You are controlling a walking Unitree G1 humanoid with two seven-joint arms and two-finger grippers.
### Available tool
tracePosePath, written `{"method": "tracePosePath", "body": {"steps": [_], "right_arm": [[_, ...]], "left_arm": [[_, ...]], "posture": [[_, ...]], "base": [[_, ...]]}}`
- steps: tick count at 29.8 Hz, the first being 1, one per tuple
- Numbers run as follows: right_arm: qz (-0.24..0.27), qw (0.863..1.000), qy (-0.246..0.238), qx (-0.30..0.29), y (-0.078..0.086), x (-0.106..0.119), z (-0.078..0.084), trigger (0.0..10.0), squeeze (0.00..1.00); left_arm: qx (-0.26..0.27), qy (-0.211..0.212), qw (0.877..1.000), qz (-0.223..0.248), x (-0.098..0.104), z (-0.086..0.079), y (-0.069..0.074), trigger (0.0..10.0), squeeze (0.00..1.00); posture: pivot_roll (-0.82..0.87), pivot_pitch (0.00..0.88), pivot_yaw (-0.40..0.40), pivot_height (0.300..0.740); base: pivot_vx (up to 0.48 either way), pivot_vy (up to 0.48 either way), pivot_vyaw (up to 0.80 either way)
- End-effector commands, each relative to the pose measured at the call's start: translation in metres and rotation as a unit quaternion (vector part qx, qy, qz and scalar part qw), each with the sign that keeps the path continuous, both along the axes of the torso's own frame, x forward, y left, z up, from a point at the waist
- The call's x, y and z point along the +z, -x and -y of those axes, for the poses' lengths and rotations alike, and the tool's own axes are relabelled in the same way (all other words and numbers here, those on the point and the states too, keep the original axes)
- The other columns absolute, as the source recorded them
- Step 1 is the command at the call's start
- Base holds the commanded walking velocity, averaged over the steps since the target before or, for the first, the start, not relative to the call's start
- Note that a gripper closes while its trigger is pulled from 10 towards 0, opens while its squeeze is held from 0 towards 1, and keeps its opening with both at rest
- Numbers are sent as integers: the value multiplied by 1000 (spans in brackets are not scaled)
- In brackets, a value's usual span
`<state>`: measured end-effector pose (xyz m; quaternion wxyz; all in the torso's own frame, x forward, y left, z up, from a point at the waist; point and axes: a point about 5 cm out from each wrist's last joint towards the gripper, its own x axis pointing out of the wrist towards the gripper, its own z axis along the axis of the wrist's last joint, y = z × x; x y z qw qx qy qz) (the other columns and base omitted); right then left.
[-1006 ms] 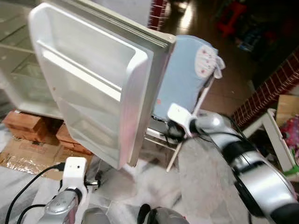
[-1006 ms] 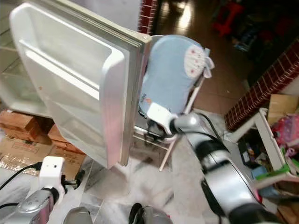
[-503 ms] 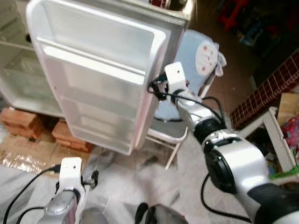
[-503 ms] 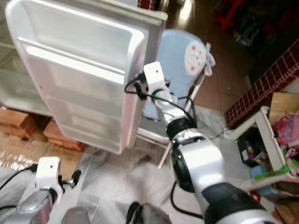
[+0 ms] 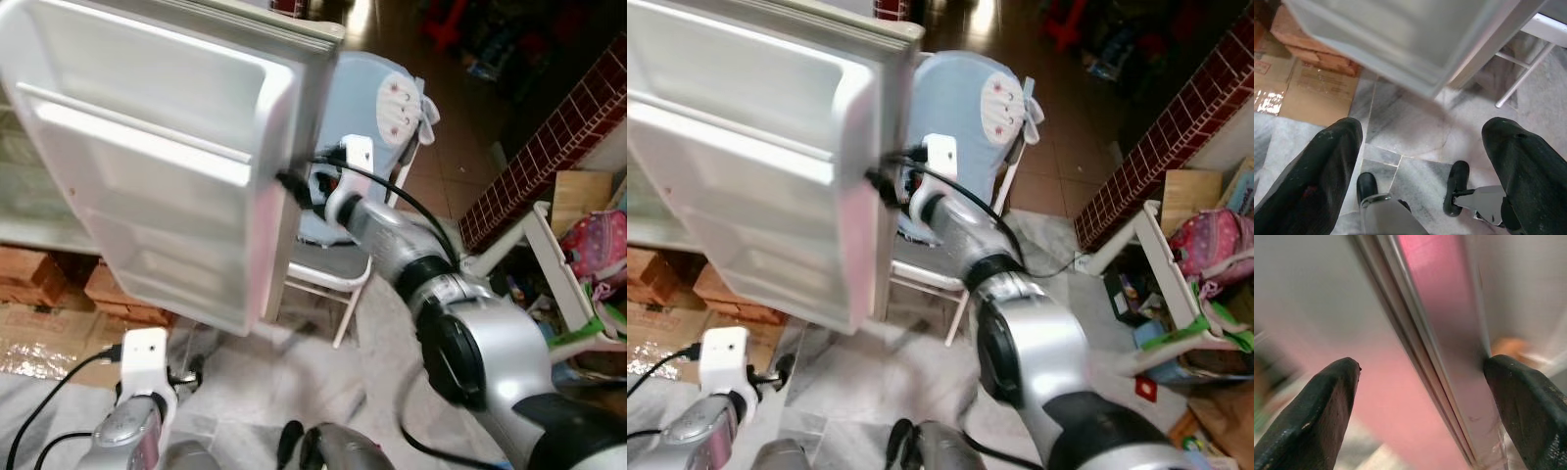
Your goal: Restocking fridge
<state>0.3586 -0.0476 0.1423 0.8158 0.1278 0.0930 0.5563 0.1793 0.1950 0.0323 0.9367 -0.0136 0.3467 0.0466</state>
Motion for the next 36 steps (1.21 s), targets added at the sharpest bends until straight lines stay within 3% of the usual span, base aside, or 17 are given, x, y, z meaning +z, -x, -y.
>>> {"method": "tracePosePath", "body": {"steps": [1, 2, 4, 6, 7, 9, 14, 16, 21, 29, 30, 31, 33, 34, 36], "right_arm": [[70, 994, 5, 82, 3, 24, -18, 10000, 0], [68, 989, 120, 52, 2, -6, 13, 10000, 0], [80, 966, 231, 82, 11, -33, 48, 10000, 0], [71, 954, 275, 93, 16, -44, 65, 10000, 0], [68, 935, 335, 91, 20, -55, 85, 10000, 0], [66, 910, 400, 85, 22, -62, 106, 10000, 0], [74, 878, 466, 79, 22, -63, 123, 10000, 0], [100, 868, 484, 54, 15, -60, 120, 10000, 0], [146, 863, 484, -1, 5, -53, 107, 10000, 0], [180, 868, 458, -57, -1, -51, 81, 10000, 0], [189, 878, 430, -98, -7, -44, 69, 10000, 0], [189, 878, 430, -98, -7, -44, 69, 10000, 0], [188, 900, 360, -158, -15, -28, 51, 10000, 0], [188, 900, 360, -158, -15, -28, 51, 10000, 0], [177, 916, 312, -182, -19, -18, 40, 10000, 0]], "left_arm": [[-2, 0, 1000, -8, -2, 1, 3, 10000, 0], [-6, 5, 1000, -7, -2, 2, 3, 10000, 0], [-12, 8, 1000, -6, -2, 2, 3, 10000, 0], [-13, 8, 1000, -7, -2, 2, 4, 10000, 0], [-15, 8, 1000, -8, -2, 2, 3, 10000, 0], [-19, 9, 1000, -9, -2, 2, 3, 10000, 0], [-23, 9, 1000, -9, -2, 2, 2, 10000, 0], [-25, 8, 1000, -9, -2, 2, 2, 10000, 0], [-26, 6, 1000, -9, -1, 3, 2, 10000, 0], [-22, -11, 1000, -5, 0, 4, 5, 10000, 0], [-12, -13, 1000, -3, 0, 6, 9, 10000, 0], [-12, -13, 1000, -3, 0, 6, 9, 10000, 0], [-1, -7, 1000, -10, -1, 7, 11, 10000, 0], [-1, -7, 1000, -10, -1, 7, 11, 10000, 0], [1, -1, 1000, -19, -2, 7, 12, 10000, 0]], "posture": [[230, 47, -168, 740], [222, 51, -162, 740], [218, 54, -159, 740], [212, 55, -155, 740], [210, 56, -154, 740], [206, 57, -151, 740], [205, 58, -149, 740], [209, 58, -149, 740], [214, 58, -155, 740], [210, 59, -160, 740], [209, 59, -160, 740], [209, 59, -160, 740], [212, 58, -161, 740], [212, 58, -161, 740], [212, 58, -161, 740]], "base": [[0, 0, 0], [0, 0, 0], [0, 0, 0], [0, 0, 0], [0, 0, 0], [0, 0, 0], [0, 0, 0], [0, 0, 0], [0, 0, 0], [0, 0, 0], [0, 0, 0], [0, 0, 0], [0, 0, 0], [0, 0, 0], [0, 0, 0]]}}
